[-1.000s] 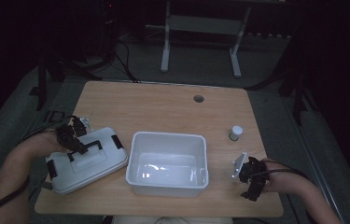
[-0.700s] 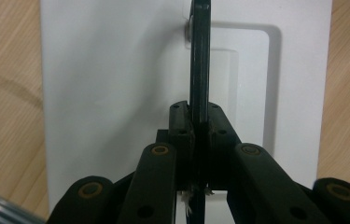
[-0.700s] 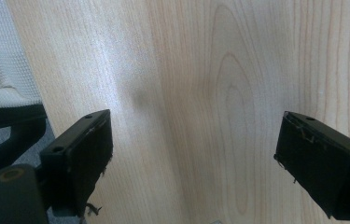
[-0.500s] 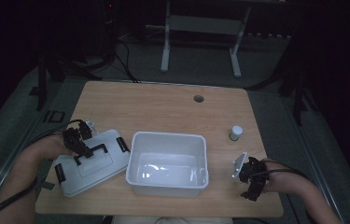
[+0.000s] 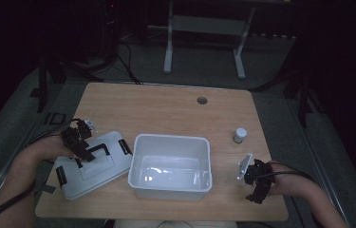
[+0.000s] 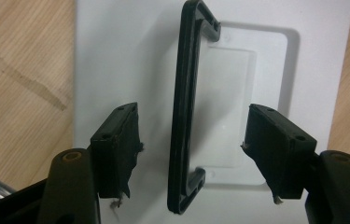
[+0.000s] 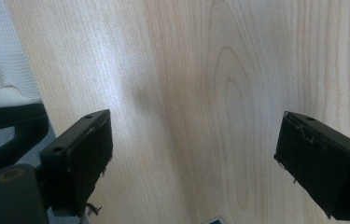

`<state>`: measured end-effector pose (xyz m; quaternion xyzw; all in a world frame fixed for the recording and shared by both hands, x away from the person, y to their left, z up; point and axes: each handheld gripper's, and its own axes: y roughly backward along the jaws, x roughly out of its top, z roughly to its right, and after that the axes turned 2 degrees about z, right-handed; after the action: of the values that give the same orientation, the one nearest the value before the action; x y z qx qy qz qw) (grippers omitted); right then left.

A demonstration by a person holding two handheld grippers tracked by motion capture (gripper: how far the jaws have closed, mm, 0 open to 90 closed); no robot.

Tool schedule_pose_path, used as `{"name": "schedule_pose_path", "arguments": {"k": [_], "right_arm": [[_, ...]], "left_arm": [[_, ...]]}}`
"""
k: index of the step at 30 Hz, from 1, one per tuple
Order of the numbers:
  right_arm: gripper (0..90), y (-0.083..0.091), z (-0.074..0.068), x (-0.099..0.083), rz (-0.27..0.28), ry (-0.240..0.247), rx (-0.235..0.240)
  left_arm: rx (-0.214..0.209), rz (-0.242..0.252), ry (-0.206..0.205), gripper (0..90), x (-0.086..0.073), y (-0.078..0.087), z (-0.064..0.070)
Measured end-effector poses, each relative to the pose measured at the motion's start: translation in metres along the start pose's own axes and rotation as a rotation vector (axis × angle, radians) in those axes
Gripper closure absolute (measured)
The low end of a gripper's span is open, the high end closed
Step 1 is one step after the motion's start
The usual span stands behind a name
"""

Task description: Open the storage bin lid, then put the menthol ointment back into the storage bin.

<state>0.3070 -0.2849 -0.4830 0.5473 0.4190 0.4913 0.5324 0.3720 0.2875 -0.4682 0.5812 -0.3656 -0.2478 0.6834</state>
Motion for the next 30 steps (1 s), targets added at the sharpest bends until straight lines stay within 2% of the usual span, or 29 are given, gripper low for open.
{"name": "schedule_pose_path", "arguments": {"k": [2, 6, 8, 10, 12, 14, 15, 16, 18, 20, 24, 29, 30], "right_arm": [[10.8, 0.0, 0.0, -0.001, 0.001, -0.007, 0.001], [10.8, 0.0, 0.003, -0.003, 0.01, -0.012, -0.006], [10.8, 0.001, 0.006, -0.003, 0.02, -0.016, -0.025], [10.8, 0.002, 0.008, -0.004, 0.029, -0.029, -0.025], [10.8, 0.003, 0.012, -0.005, 0.028, -0.034, -0.026], [10.8, 0.003, 0.015, -0.006, 0.023, -0.04, -0.03], [10.8, 0.003, 0.016, -0.007, 0.022, -0.038, -0.031], [10.8, 0.004, 0.018, -0.007, 0.02, -0.04, -0.042], [10.8, 0.006, 0.021, -0.008, 0.023, -0.044, -0.033], [10.8, 0.007, 0.026, -0.009, 0.021, -0.045, -0.041], [10.9, 0.01, 0.036, -0.011, 0.027, -0.055, -0.043], [10.9, 0.013, 0.047, -0.013, 0.038, -0.064, -0.067], [10.9, 0.016, 0.056, -0.014, 0.05, -0.076, -0.074]], "left_arm": [[0.0, -0.006, 0.001, 31.7, -0.001, 0.002, 0.0], [0.002, -0.002, 0.004, 31.6, -0.002, 0.007, 0.001], [0.009, -0.014, 0.002, 31.6, -0.002, 0.008, 0.003], [-0.001, -0.021, 0.006, 28.6, -0.003, 0.009, 0.003], [-0.004, -0.024, 0.007, 28.5, -0.003, 0.01, 0.002], [0.012, -0.027, 0.008, 28.6, -0.004, 0.011, 0.003], [0.001, -0.023, 0.007, 28.6, -0.005, 0.012, 0.002], [-0.001, -0.02, 0.011, 28.6, -0.005, 0.013, 0.002], [0.004, -0.018, 0.015, 28.6, -0.006, 0.014, 0.002], [0.013, -0.026, 0.008, 28.6, -0.007, 0.014, 0.002], [-0.003, -0.017, 0.013, 28.6, -0.007, 0.014, 0.003], [-0.006, -0.015, 0.018, 28.6, -0.008, 0.014, 0.003], [-0.005, -0.022, 0.019, 28.6, -0.008, 0.013, 0.003]]}}
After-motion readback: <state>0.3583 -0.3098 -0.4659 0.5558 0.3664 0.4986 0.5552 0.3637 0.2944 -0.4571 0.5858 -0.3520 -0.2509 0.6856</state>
